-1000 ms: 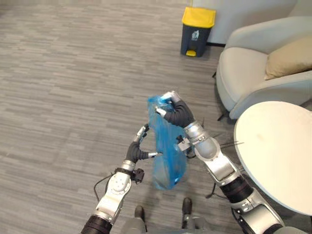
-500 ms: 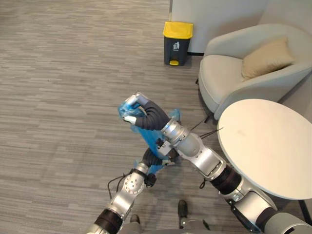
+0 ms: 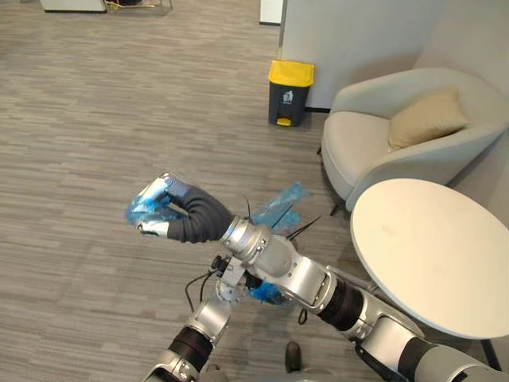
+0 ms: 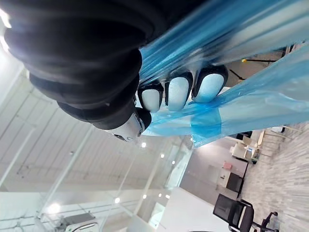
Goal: Gather rubbish on tea table into small bin, then transfer packed bag to large trash can.
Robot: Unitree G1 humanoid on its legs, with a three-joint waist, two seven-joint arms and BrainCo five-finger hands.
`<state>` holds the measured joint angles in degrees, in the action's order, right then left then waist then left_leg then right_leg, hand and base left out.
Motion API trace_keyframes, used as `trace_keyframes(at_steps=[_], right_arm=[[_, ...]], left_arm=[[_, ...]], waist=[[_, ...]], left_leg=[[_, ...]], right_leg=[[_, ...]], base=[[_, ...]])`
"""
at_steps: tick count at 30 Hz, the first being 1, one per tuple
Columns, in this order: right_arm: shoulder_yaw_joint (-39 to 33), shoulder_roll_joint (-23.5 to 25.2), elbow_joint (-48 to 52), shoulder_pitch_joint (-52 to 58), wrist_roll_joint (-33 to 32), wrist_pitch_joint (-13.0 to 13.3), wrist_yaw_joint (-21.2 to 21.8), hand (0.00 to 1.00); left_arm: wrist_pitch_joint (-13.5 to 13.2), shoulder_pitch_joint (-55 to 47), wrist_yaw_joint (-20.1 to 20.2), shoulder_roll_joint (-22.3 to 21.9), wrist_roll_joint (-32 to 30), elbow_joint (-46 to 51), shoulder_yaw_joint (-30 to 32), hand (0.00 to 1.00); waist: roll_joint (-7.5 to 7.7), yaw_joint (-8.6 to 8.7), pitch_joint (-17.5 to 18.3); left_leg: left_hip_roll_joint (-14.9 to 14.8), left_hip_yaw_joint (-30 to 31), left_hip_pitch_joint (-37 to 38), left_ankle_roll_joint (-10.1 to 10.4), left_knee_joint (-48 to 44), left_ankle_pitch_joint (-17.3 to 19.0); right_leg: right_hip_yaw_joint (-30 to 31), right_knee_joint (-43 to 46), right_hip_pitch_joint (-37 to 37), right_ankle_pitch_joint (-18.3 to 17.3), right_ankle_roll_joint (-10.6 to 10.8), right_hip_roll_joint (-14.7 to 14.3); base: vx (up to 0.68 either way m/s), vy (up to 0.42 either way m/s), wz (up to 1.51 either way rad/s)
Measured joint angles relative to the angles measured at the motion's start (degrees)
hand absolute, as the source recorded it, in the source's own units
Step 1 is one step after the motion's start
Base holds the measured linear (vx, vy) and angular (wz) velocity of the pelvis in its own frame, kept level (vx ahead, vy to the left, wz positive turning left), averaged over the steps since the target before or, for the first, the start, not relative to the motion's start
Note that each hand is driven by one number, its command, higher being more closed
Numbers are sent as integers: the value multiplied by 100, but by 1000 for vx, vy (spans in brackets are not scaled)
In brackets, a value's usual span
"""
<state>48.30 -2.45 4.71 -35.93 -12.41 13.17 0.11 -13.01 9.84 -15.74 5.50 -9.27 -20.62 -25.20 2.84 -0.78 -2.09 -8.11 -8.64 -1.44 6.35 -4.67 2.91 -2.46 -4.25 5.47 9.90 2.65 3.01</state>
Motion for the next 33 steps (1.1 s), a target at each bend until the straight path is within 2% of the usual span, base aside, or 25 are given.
trace_keyframes(at_steps=[5,8,12,14,16,18,22,25,29,33], right_arm=[[-29,-93,139,490,242,79,77,0],[-203,-443,139,1083,696,146,134,0],[-957,-1207,137,2124,1415,186,129,0],[-1433,-1769,138,2745,1797,230,134,0],[-1917,-2120,134,3366,1988,261,147,0],[-2309,-2241,119,3867,1979,270,180,0],[-3009,-2252,-211,4684,1817,323,400,0],[-3551,-2023,-1422,5094,1502,289,599,0],[-3925,-1868,-2341,5343,1468,159,660,0],[-4268,-1692,-3376,5377,1488,103,622,0]], left_arm=[[36,-117,37,-8,219,3,261,100],[59,-397,61,-7,302,36,597,100],[63,-914,68,59,314,107,1359,100],[63,-1243,77,217,351,182,1761,100],[59,-1491,87,300,422,244,2111,100],[59,-1681,122,319,530,234,2407,100],[31,-2011,330,408,765,-54,2752,100],[25,-2275,597,466,898,-633,2998,100],[26,-2522,869,456,1109,-994,3134,100],[26,-2790,1118,396,1153,-1200,3269,100]], waist=[[0,5,3],[4,20,6],[13,23,12],[15,21,13],[15,16,13],[13,27,12],[-8,60,25],[-20,142,29],[-89,156,45],[-232,158,39]], left_leg=[[0,-55,34,19,63,-14],[7,-79,51,28,65,-20],[21,-93,86,17,73,-8],[19,-101,124,17,72,27],[21,-102,120,10,74,36],[20,-99,117,6,78,43],[29,-53,128,8,73,67],[75,31,98,6,92,77],[138,101,72,15,167,97],[216,397,-56,16,105,96]], right_leg=[[78,-3,34,-10,10,3],[94,-4,44,4,9,-5],[107,-5,17,0,17,-8],[131,-15,-20,-8,28,-12],[133,-39,-26,-8,29,-9],[133,-98,-81,-7,30,-9],[86,-112,-145,-68,104,6],[9,-115,-158,-99,86,78],[-77,-138,-159,-109,99,128],[-397,-121,-219,-193,158,218]], base=[[-7,4,-8],[27,7,-3],[28,7,-1],[0,0,0],[0,0,0],[0,0,0],[-32,2,6],[-46,20,12],[-18,19,14],[3,18,35]])
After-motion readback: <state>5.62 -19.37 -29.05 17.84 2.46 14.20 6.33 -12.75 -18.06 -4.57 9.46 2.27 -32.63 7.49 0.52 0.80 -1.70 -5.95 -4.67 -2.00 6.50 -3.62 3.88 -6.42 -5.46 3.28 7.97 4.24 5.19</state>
